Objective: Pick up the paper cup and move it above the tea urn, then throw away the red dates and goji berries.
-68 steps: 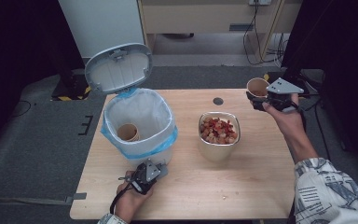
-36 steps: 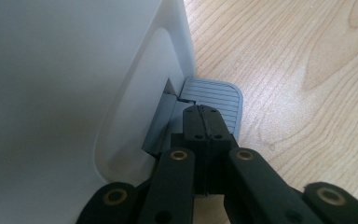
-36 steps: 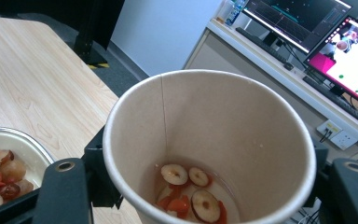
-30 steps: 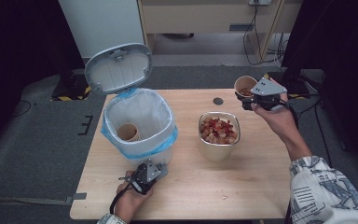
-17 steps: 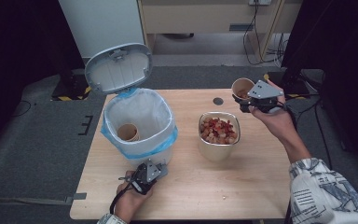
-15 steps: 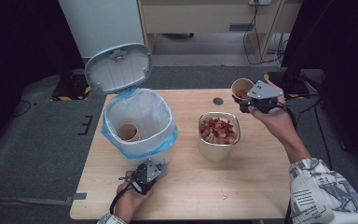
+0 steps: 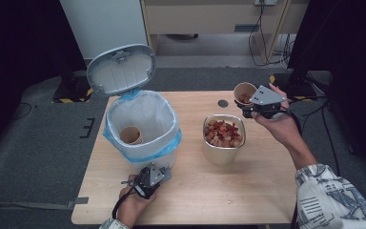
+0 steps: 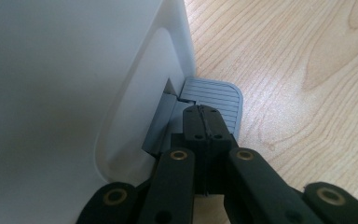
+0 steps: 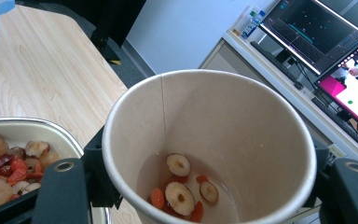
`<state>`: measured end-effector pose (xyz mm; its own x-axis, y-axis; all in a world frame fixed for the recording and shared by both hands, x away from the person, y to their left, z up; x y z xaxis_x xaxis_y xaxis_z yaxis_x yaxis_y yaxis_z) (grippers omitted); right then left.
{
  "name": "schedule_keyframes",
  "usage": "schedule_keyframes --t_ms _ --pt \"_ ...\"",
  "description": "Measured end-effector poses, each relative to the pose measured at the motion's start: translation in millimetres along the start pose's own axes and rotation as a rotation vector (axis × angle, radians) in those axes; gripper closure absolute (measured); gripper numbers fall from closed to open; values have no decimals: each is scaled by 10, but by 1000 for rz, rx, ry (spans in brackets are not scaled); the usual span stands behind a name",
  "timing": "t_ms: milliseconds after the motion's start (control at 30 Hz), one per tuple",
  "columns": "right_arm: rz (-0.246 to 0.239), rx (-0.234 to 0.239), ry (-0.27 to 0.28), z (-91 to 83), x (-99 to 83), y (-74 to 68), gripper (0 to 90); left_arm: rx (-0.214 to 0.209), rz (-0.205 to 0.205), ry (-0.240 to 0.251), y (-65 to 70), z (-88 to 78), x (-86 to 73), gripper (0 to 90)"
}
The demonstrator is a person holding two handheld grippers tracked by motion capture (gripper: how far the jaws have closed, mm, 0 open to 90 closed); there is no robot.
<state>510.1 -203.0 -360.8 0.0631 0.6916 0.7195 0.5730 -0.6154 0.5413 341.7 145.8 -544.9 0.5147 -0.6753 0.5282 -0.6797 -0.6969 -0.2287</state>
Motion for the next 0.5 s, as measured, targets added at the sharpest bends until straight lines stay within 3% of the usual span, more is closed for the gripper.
schedule_keyframes --t_ms 333,367,500 --pt "-33 -13 2 -22 -46 -42 305 3 5 -3 -3 -1 0 898" --pt "-60 -12 -3 -22 -55 -67 305 3 4 -4 -3 -2 -1 898" --pt "-58 -23 -7 -35 -75 -33 305 3 4 -3 -2 0 0 898"
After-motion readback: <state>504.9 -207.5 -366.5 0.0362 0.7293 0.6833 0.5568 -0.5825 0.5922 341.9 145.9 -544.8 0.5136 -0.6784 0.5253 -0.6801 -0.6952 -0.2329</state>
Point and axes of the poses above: each handheld gripper's, and its own axes: z roughly forward along the jaws, x roughly out of its top, y roughly to its right, the point moved 4 cm from there along z, roughly forward along the jaws, and after that the axes turned 11 degrees about -y, right-handed, at the moved point
